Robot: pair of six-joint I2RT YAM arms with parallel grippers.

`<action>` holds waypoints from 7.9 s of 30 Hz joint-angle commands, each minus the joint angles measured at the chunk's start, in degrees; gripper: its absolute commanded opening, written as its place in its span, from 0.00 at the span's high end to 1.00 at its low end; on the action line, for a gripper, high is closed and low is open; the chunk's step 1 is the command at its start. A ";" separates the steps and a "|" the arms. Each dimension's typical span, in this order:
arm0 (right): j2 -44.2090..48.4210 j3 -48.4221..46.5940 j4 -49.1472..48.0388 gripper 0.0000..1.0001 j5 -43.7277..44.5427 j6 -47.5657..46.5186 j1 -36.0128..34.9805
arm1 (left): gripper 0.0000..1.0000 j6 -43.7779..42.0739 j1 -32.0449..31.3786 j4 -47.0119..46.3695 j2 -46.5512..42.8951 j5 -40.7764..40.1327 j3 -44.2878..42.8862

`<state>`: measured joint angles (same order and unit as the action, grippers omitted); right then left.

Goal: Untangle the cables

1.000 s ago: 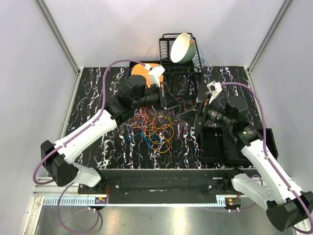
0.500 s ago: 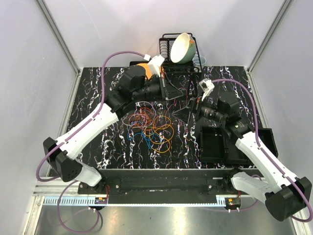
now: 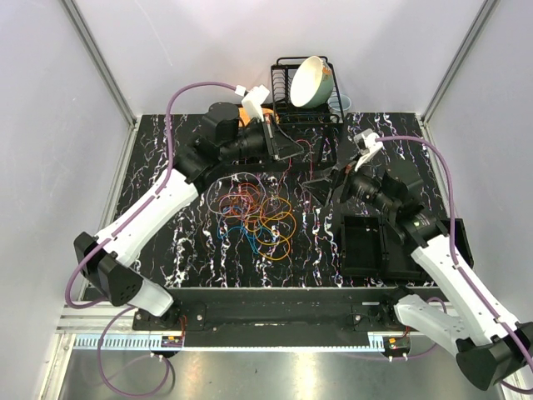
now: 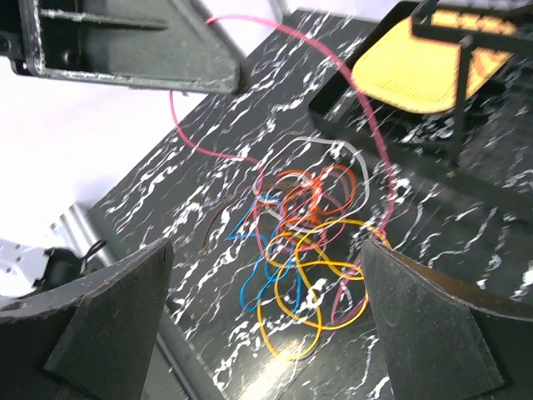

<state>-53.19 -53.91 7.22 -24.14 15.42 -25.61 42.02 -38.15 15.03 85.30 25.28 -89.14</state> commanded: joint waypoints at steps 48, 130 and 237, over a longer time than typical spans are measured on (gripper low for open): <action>-17.21 0.12 -19.44 0.25 7.44 4.27 -14.12 | 1.00 9.13 1.59 -6.50 -2.86 -4.71 -3.49; -10.62 -70.02 36.55 1.00 67.02 -19.64 -15.09 | 0.02 -9.23 8.97 24.69 -32.03 -33.87 37.82; -10.00 4.16 45.59 1.00 48.05 32.83 35.45 | 0.01 -11.52 3.08 29.53 -43.20 -36.26 40.63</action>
<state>-62.15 -49.74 48.80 19.09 42.00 9.28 31.46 -34.87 46.78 43.40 -11.81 -48.60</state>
